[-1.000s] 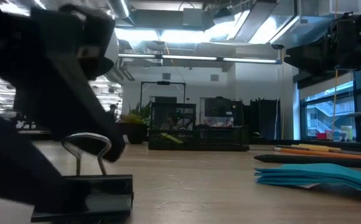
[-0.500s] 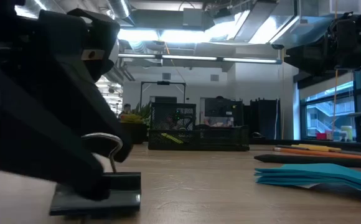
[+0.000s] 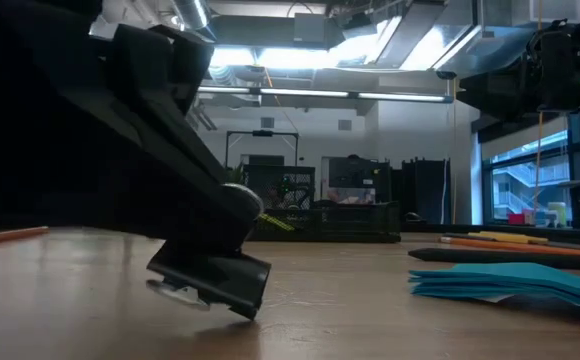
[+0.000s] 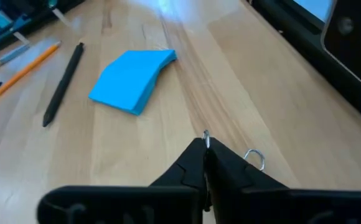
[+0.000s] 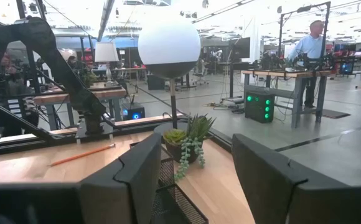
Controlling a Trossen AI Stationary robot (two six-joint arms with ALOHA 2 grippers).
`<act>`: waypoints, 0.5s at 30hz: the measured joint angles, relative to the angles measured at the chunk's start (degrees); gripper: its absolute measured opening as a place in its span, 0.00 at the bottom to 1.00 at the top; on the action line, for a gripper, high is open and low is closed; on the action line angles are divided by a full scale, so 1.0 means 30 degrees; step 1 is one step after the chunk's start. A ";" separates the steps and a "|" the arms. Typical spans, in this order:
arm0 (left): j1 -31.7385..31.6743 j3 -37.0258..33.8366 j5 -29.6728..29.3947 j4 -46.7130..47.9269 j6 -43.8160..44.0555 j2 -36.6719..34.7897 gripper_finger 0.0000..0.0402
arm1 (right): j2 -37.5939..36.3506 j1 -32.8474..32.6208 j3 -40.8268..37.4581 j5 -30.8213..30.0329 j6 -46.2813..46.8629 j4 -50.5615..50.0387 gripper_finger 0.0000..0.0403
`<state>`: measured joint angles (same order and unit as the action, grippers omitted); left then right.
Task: Pick and place office supplies into organizer
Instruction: Put the black binder clip into the desk organizer
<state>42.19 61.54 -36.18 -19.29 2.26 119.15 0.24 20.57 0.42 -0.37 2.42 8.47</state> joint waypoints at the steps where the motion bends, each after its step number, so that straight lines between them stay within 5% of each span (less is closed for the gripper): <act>1: 0.0000 0.0000 -0.0094 -0.0030 -0.0075 0.0000 0.01 | 0.0004 0.0000 -0.0004 -0.0004 -0.0004 -0.0004 0.50; 8: -0.0198 -0.0022 -0.2876 0.0549 -0.2793 -0.1178 0.01 | 0.0000 0.0004 -0.0004 0.0000 0.0007 -0.0004 0.50; 15: -0.2373 -0.0082 -0.3444 0.4853 -0.0510 -0.4566 0.01 | -0.0001 0.0001 -0.0001 -0.0004 -0.0064 0.0002 0.50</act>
<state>35.08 61.29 -46.51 -4.73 0.73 105.46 0.24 20.57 0.41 -0.38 2.22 8.48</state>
